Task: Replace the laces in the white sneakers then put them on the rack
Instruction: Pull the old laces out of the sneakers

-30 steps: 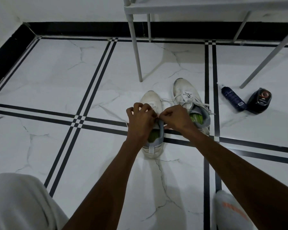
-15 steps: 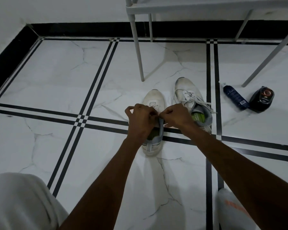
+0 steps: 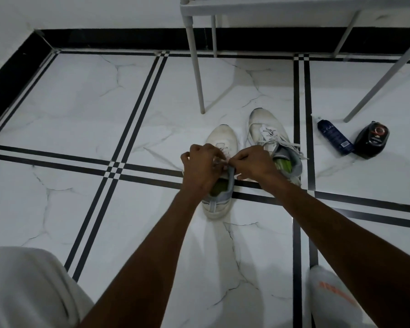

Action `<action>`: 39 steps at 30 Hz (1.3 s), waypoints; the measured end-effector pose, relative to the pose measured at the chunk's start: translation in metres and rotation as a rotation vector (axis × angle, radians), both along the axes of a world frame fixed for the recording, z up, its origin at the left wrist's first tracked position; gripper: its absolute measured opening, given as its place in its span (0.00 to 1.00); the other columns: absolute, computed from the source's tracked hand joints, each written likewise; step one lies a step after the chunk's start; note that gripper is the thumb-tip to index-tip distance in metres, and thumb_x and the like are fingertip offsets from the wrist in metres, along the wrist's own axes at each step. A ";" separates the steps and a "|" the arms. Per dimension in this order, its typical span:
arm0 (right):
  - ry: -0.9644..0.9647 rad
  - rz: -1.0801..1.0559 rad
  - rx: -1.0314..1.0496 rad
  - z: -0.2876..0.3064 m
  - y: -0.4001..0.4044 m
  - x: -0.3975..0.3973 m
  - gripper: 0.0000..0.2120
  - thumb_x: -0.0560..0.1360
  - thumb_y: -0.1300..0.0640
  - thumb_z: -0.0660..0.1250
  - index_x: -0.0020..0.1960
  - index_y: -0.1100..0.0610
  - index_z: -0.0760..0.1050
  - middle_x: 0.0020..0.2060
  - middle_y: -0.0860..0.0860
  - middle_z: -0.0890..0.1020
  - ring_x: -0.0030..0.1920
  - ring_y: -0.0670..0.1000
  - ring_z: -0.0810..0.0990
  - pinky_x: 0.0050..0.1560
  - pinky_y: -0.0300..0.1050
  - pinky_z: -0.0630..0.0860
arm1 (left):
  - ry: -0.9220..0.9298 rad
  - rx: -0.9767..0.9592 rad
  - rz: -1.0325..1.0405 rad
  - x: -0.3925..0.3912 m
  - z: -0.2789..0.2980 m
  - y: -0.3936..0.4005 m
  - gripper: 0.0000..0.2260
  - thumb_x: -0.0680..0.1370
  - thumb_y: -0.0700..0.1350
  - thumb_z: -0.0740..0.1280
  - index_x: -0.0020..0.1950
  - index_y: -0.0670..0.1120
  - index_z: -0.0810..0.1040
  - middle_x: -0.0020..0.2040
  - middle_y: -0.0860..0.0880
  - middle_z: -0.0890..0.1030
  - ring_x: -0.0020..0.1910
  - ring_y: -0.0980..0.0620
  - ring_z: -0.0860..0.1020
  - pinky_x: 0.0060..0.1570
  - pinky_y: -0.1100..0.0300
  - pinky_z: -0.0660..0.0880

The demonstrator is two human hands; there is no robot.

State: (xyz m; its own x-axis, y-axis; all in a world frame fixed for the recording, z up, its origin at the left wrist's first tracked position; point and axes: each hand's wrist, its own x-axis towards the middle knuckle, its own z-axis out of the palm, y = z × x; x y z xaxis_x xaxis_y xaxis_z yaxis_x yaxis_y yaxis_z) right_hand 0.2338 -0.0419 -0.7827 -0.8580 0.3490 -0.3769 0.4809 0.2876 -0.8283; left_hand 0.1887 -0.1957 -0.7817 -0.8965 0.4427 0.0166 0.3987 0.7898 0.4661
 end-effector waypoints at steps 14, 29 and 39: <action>-0.012 0.086 0.083 0.002 -0.003 -0.001 0.08 0.71 0.52 0.75 0.37 0.56 0.86 0.30 0.53 0.85 0.33 0.52 0.86 0.45 0.52 0.85 | 0.215 0.366 0.399 -0.012 0.001 -0.043 0.15 0.76 0.43 0.72 0.61 0.43 0.75 0.59 0.45 0.77 0.59 0.46 0.71 0.55 0.59 0.64; 0.002 0.088 0.118 -0.002 -0.002 0.000 0.07 0.70 0.55 0.75 0.37 0.58 0.86 0.32 0.55 0.86 0.36 0.54 0.86 0.45 0.55 0.84 | 0.196 0.219 0.605 -0.034 -0.010 -0.051 0.13 0.83 0.41 0.60 0.64 0.36 0.72 0.62 0.38 0.73 0.61 0.38 0.74 0.60 0.50 0.73; -0.059 0.096 0.174 -0.004 0.001 -0.001 0.03 0.68 0.61 0.73 0.36 0.59 0.84 0.32 0.55 0.85 0.34 0.53 0.85 0.40 0.53 0.85 | 0.016 0.396 0.209 0.016 -0.035 -0.041 0.09 0.80 0.49 0.69 0.46 0.44 0.80 0.38 0.50 0.82 0.37 0.50 0.80 0.39 0.47 0.78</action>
State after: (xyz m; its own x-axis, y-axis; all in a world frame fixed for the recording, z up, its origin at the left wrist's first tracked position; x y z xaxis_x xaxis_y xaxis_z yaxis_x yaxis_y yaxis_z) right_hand 0.2333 -0.0407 -0.7865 -0.8686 0.3308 -0.3689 0.4907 0.4711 -0.7329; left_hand 0.2052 -0.2364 -0.8170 -0.9642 0.2092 0.1628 0.2593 0.6157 0.7441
